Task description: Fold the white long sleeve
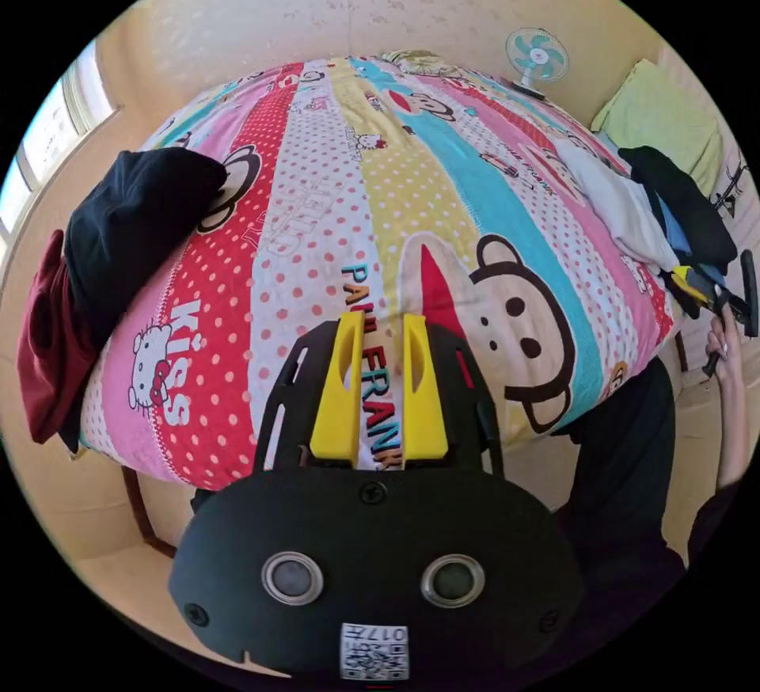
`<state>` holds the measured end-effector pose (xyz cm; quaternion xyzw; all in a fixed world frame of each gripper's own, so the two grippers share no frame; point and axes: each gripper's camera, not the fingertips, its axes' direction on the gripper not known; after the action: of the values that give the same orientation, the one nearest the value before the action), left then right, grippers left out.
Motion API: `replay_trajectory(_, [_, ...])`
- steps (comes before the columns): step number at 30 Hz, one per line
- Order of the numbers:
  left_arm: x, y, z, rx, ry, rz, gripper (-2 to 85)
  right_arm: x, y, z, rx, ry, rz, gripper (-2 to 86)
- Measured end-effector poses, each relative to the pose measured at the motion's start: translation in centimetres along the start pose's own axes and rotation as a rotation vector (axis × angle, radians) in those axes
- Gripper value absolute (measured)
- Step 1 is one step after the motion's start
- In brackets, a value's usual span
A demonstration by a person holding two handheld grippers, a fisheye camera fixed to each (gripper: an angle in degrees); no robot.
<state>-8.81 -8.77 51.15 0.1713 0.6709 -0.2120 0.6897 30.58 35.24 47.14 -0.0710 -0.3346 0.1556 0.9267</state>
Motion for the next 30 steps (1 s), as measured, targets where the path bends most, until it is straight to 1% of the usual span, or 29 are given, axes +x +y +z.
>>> replay_trajectory(1, [-0.8,0.7,0.0,0.033,0.023,-0.036,6.6,1.9,-1.0,-0.8,0.040,0.085,0.061,14.9])
replay_trajectory(3, [-2.1,1.6,0.1,0.078,0.070,-0.064,5.7,4.4,-2.2,-0.2,0.048,0.154,0.171,15.5])
replay_trajectory(6, [-3.8,2.6,0.3,0.114,0.115,-0.041,5.0,6.3,-3.1,3.0,0.054,0.156,0.240,13.0])
replay_trajectory(8, [-4.8,3.0,0.1,0.116,0.136,-0.014,4.1,5.8,-2.7,3.6,0.127,0.142,0.256,9.2])
replay_trajectory(9, [-5.1,3.1,0.1,0.118,0.140,-0.009,3.7,4.3,-2.3,2.7,0.225,0.110,0.277,6.0])
replay_trajectory(10, [-5.6,3.3,0.0,0.127,0.149,0.005,2.9,1.4,-2.2,1.5,0.319,0.130,0.213,5.1])
replay_trajectory(11, [-6.3,3.6,0.0,0.138,0.165,0.006,2.0,-0.3,-2.4,1.0,0.345,0.131,0.161,4.6])
replay_trajectory(13, [-7.6,3.9,-0.2,0.145,0.204,-0.020,0.8,-7.7,-4.9,-0.2,0.353,0.020,-0.020,3.7])
replay_trajectory(14, [-8.5,4.0,-0.4,0.146,0.237,-0.042,0.0,-9.5,-5.5,-0.5,0.357,-0.027,-0.055,3.6])
replay_trajectory(15, [-8.9,4.0,-0.5,0.149,0.257,-0.052,-0.2,-13.3,-6.4,-1.4,0.388,-0.172,-0.167,3.3])
replay_trajectory(16, [-9.9,4.0,-0.7,0.156,0.295,-0.075,-0.6,-17.2,-7.3,-1.9,0.376,-0.342,-0.301,3.1])
replay_trajectory(17, [-10.9,4.0,-0.8,0.164,0.329,-0.091,-0.7,-19.4,-8.0,-1.6,0.324,-0.399,-0.350,3.1])
replay_trajectory(18, [-11.4,4.0,-0.9,0.166,0.339,-0.101,-0.7,-23.6,-8.5,-0.5,0.235,-0.438,-0.445,3.1])
replay_trajectory(19, [-12.5,4.0,-1.2,0.169,0.356,-0.126,-0.7,-27.6,-7.6,0.7,0.178,-0.430,-0.566,3.2])
replay_trajectory(20, [-13.7,4.2,-1.9,0.184,0.370,-0.157,-0.6,-29.4,-6.8,1.3,0.149,-0.438,-0.634,3.3])
replay_trajectory(21, [-14.4,4.4,-2.3,0.201,0.374,-0.173,-0.5,-32.2,-4.7,2.1,0.085,-0.519,-0.750,3.6])
replay_trajectory(22, [-16.0,5.0,-3.5,0.248,0.375,-0.208,-0.2,-34.2,-2.5,2.9,-0.002,-0.673,-0.838,3.9])
replay_trajectory(23, [-17.6,5.8,-4.6,0.296,0.370,-0.249,0.3,-35.0,-1.3,3.2,-0.046,-0.750,-0.876,4.1])
replay_trajectory(24, [-18.5,6.2,-5.1,0.320,0.367,-0.274,0.7,-36.4,1.0,4.0,-0.136,-0.854,-0.953,4.6])
replay_trajectory(25, [-20.4,7.2,-6.0,0.364,0.362,-0.336,1.8,-37.7,3.1,5.0,-0.232,-0.849,-1.023,5.3])
replay_trajectory(26, [-22.3,8.2,-6.6,0.407,0.362,-0.411,3.3,-38.2,3.9,5.5,-0.272,-0.809,-1.055,5.3])
replay_trajectory(27, [-23.2,8.7,-6.8,0.427,0.367,-0.446,3.7,-38.7,5.2,6.5,-0.295,-0.671,-1.078,5.4])
replay_trajectory(28, [-24.8,9.5,-7.0,0.464,0.387,-0.506,4.5,-38.4,5.2,6.9,-0.254,-0.562,-1.038,5.2])
replay_trajectory(29, [-26.0,10.1,-6.9,0.487,0.416,-0.546,4.9,-38.2,4.8,6.9,-0.226,-0.537,-1.016,5.2])
replay_trajectory(30, [-26.5,10.2,-6.8,0.490,0.433,-0.556,5.2,-37.5,3.2,6.7,-0.176,-0.511,-0.949,5.6])
